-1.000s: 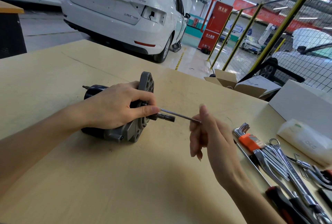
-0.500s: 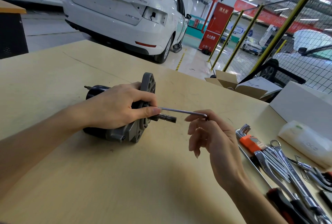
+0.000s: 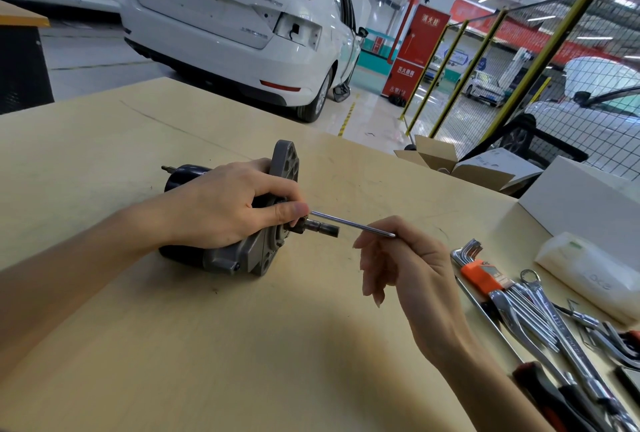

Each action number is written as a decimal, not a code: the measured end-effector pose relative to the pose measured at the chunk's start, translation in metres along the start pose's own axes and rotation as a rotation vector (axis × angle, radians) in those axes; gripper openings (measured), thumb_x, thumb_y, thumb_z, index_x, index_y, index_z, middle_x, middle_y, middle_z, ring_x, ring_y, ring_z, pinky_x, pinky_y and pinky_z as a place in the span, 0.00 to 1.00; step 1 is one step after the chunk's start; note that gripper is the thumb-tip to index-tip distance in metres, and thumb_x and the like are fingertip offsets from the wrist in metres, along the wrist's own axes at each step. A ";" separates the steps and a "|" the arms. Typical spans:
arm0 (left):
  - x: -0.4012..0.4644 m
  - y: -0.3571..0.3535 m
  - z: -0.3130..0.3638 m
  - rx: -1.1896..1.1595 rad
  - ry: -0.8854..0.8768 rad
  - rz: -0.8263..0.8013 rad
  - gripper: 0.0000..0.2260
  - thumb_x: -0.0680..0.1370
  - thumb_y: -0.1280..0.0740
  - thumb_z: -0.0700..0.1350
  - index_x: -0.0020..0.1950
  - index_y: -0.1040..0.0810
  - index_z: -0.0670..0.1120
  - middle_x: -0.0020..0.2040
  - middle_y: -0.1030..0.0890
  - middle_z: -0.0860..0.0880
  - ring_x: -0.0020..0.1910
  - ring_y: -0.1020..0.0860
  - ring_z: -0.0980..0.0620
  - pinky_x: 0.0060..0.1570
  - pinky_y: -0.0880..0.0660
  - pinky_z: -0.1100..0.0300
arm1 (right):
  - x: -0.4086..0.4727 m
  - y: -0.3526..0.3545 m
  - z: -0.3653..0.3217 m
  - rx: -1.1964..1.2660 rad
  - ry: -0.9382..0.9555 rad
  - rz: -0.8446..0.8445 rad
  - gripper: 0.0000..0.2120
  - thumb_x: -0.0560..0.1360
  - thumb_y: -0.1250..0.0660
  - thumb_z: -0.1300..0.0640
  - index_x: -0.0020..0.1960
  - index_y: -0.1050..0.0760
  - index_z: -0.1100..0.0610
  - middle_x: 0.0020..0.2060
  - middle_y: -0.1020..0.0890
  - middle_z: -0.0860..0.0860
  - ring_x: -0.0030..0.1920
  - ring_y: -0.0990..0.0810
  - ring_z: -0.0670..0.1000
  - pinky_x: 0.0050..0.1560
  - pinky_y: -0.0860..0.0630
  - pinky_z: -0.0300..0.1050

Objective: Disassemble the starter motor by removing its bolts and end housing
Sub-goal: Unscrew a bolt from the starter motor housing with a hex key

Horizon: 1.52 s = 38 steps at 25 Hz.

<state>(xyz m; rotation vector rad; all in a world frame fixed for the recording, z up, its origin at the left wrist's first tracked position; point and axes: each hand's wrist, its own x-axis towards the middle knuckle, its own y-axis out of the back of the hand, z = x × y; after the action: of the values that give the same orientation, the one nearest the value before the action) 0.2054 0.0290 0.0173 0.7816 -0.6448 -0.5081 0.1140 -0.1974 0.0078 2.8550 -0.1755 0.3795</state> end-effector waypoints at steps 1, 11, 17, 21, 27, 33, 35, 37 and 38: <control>0.000 0.000 0.001 -0.004 0.000 0.001 0.10 0.74 0.44 0.68 0.43 0.24 0.70 0.44 0.27 0.56 0.45 0.25 0.58 0.50 0.27 0.55 | 0.000 0.000 -0.001 -0.002 -0.008 0.015 0.23 0.81 0.49 0.69 0.44 0.18 0.53 0.29 0.23 0.53 0.25 0.25 0.52 0.23 0.31 0.42; 0.000 -0.001 -0.002 0.006 -0.004 0.016 0.13 0.74 0.43 0.68 0.47 0.22 0.64 0.45 0.28 0.60 0.46 0.26 0.59 0.45 0.32 0.61 | 0.002 0.000 -0.006 0.246 -0.213 0.016 0.20 0.83 0.49 0.54 0.38 0.27 0.61 0.26 0.29 0.56 0.23 0.29 0.52 0.23 0.35 0.42; 0.000 -0.001 0.000 0.040 0.003 0.018 0.13 0.74 0.43 0.68 0.46 0.23 0.65 0.45 0.29 0.62 0.46 0.26 0.61 0.46 0.32 0.63 | 0.002 0.002 -0.005 0.096 -0.116 0.036 0.21 0.80 0.42 0.48 0.35 0.30 0.61 0.24 0.29 0.52 0.23 0.29 0.51 0.23 0.34 0.41; 0.000 0.000 0.000 0.042 0.001 0.025 0.14 0.73 0.43 0.69 0.45 0.23 0.65 0.47 0.29 0.65 0.47 0.27 0.61 0.44 0.34 0.65 | 0.000 -0.003 0.001 -0.233 0.138 0.099 0.20 0.81 0.43 0.49 0.39 0.28 0.63 0.23 0.26 0.54 0.22 0.29 0.47 0.27 0.32 0.40; 0.000 -0.001 -0.001 -0.004 0.009 0.018 0.13 0.73 0.42 0.69 0.47 0.22 0.66 0.47 0.28 0.62 0.48 0.25 0.60 0.50 0.28 0.60 | -0.001 -0.002 0.001 -0.269 0.292 0.140 0.12 0.78 0.41 0.51 0.53 0.20 0.49 0.32 0.23 0.51 0.25 0.25 0.50 0.28 0.30 0.38; 0.000 0.000 0.000 0.042 -0.003 0.011 0.11 0.73 0.44 0.69 0.44 0.25 0.69 0.44 0.28 0.58 0.46 0.26 0.62 0.44 0.33 0.65 | -0.005 -0.004 -0.007 0.016 0.120 0.012 0.21 0.78 0.43 0.39 0.51 0.16 0.51 0.33 0.21 0.52 0.27 0.23 0.53 0.24 0.29 0.42; -0.001 0.000 0.001 0.048 -0.006 0.000 0.09 0.74 0.45 0.69 0.43 0.26 0.71 0.44 0.28 0.58 0.46 0.27 0.62 0.44 0.34 0.66 | -0.003 -0.001 -0.008 0.041 0.038 -0.013 0.23 0.76 0.43 0.39 0.43 0.18 0.55 0.31 0.22 0.53 0.26 0.24 0.54 0.24 0.30 0.42; -0.001 0.000 0.001 0.051 -0.008 -0.006 0.08 0.74 0.45 0.69 0.42 0.27 0.72 0.44 0.28 0.58 0.46 0.27 0.62 0.44 0.34 0.65 | -0.002 0.001 -0.008 0.026 -0.017 -0.025 0.25 0.73 0.41 0.38 0.35 0.27 0.61 0.27 0.25 0.55 0.25 0.26 0.54 0.23 0.31 0.42; -0.001 0.000 0.001 0.050 -0.010 -0.007 0.08 0.74 0.45 0.69 0.41 0.28 0.72 0.44 0.28 0.59 0.46 0.27 0.62 0.44 0.33 0.64 | -0.002 0.001 -0.008 0.035 -0.034 -0.026 0.26 0.73 0.40 0.38 0.33 0.30 0.62 0.26 0.26 0.55 0.24 0.26 0.54 0.23 0.32 0.42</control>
<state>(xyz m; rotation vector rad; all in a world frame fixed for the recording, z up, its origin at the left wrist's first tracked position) 0.2043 0.0289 0.0178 0.8292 -0.6659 -0.5045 0.1104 -0.1965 0.0150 2.8967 -0.1389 0.3321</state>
